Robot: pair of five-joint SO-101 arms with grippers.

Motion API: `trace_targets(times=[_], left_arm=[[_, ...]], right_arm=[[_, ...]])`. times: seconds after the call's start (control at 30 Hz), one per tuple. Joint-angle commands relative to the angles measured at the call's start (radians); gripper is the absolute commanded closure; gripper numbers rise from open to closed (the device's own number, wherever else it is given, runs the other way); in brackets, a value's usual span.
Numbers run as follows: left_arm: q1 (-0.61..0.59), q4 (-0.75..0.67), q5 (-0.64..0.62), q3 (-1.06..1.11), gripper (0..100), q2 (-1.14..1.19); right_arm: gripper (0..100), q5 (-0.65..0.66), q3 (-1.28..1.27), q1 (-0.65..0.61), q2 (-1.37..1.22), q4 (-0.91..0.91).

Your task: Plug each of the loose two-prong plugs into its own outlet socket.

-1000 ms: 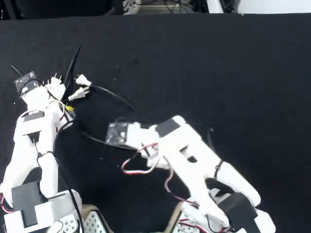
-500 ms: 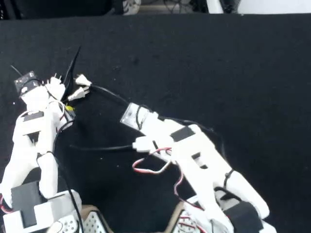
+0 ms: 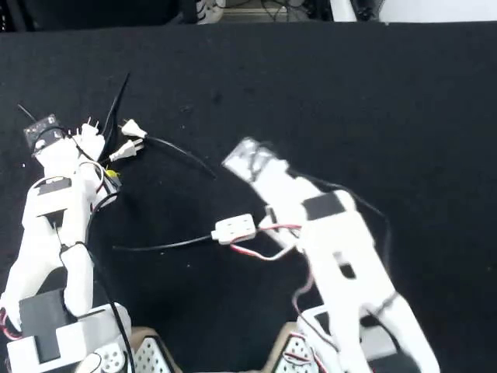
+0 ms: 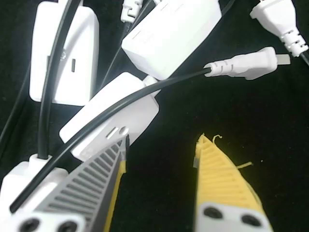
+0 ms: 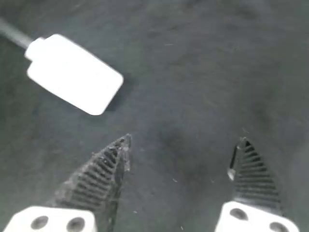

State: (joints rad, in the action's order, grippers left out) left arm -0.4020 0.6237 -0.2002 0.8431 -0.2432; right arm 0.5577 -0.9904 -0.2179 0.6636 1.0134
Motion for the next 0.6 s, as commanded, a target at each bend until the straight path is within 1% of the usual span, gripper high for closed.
trace_targets(times=[0.0, 0.07, 0.13, 0.2, 0.4, 0.47, 0.57], left_arm=[[-0.024, -0.011, -0.005, -0.016, 76, -0.003], [-0.024, -0.011, -0.005, -0.016, 76, -0.003], [-0.024, -0.011, -0.005, -0.016, 76, -0.003], [-0.024, -0.009, -0.005, -0.013, 76, -0.003], [-0.028, 0.005, -0.005, -0.038, 76, -0.023], [-0.033, 0.075, -0.005, -0.104, 76, -0.049], [-0.039, 0.233, 0.006, -0.239, 76, -0.092]], right_arm=[[68.7, -0.140, -0.140, 0.061, 0.165, -0.143], [68.7, -0.233, -0.226, 0.048, 0.214, -0.245], [68.8, -0.285, -0.283, 0.005, 0.232, -0.321], [68.8, -0.292, -0.328, -0.015, 0.234, -0.368], [68.8, -0.285, -0.492, -0.014, 0.242, -0.551], [68.8, -0.288, -0.484, -0.011, 0.242, -0.551], [68.8, -0.287, -0.484, -0.014, 0.242, -0.545]])
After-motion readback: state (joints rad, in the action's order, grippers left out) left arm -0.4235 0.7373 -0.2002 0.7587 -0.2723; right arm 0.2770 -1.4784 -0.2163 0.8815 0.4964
